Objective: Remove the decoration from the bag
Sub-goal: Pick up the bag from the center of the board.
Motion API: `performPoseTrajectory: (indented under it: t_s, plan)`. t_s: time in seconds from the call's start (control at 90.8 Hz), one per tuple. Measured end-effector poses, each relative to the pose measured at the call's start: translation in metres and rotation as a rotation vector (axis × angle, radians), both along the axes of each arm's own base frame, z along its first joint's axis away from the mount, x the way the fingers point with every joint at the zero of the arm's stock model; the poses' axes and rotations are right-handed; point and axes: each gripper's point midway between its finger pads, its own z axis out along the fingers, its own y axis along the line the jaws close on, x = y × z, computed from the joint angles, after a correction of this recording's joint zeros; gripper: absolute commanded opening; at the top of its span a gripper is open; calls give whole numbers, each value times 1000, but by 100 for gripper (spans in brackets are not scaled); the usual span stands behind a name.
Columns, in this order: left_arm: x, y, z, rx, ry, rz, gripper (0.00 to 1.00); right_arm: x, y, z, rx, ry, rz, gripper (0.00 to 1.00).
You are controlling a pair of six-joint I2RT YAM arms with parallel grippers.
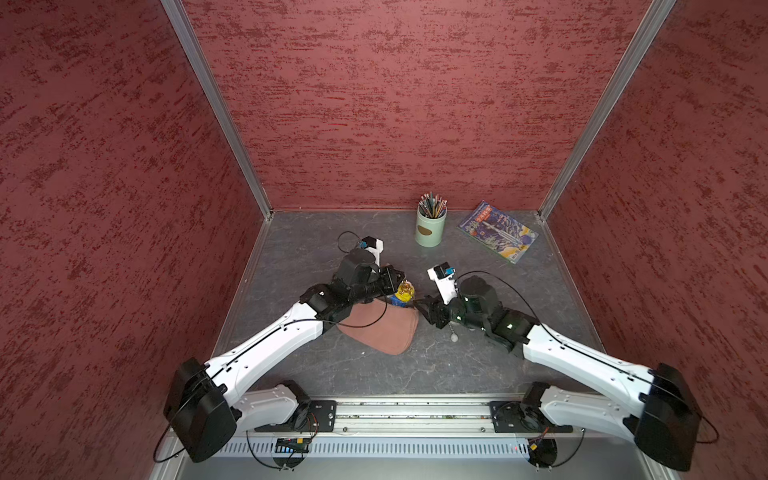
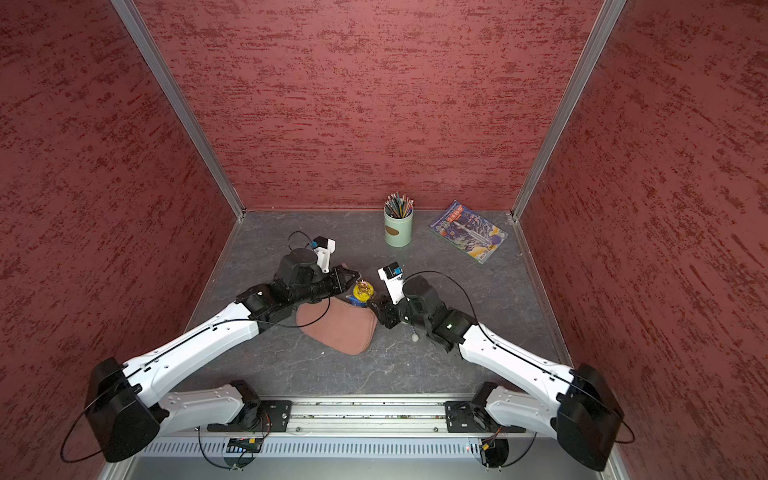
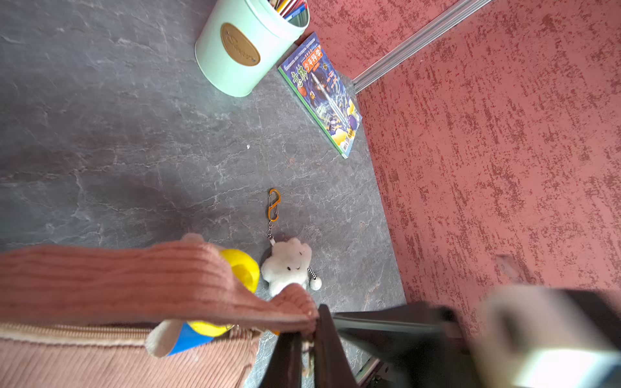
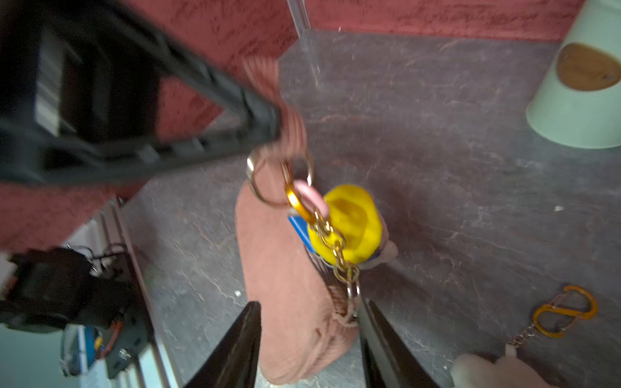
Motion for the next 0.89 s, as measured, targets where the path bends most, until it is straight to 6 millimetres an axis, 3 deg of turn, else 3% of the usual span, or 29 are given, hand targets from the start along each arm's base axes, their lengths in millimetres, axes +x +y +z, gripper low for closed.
performPoseTrajectory:
  t_s: [0.099, 0.342, 0.672, 0.893]
  plan:
    - [0, 1, 6, 0, -2, 5, 0, 7, 14, -16, -13, -68, 58, 50]
    - [-5, 7, 1, 33, 20, 19, 0, 23, 43, 15, 104, -272, 127, 44]
    - [-8, 17, 9, 58, 7, 30, 0, 23, 53, 29, 166, -332, 180, 12]
    - [-4, 30, 8, 69, 17, 2, 21, 24, 53, 40, 162, -311, 253, 8]
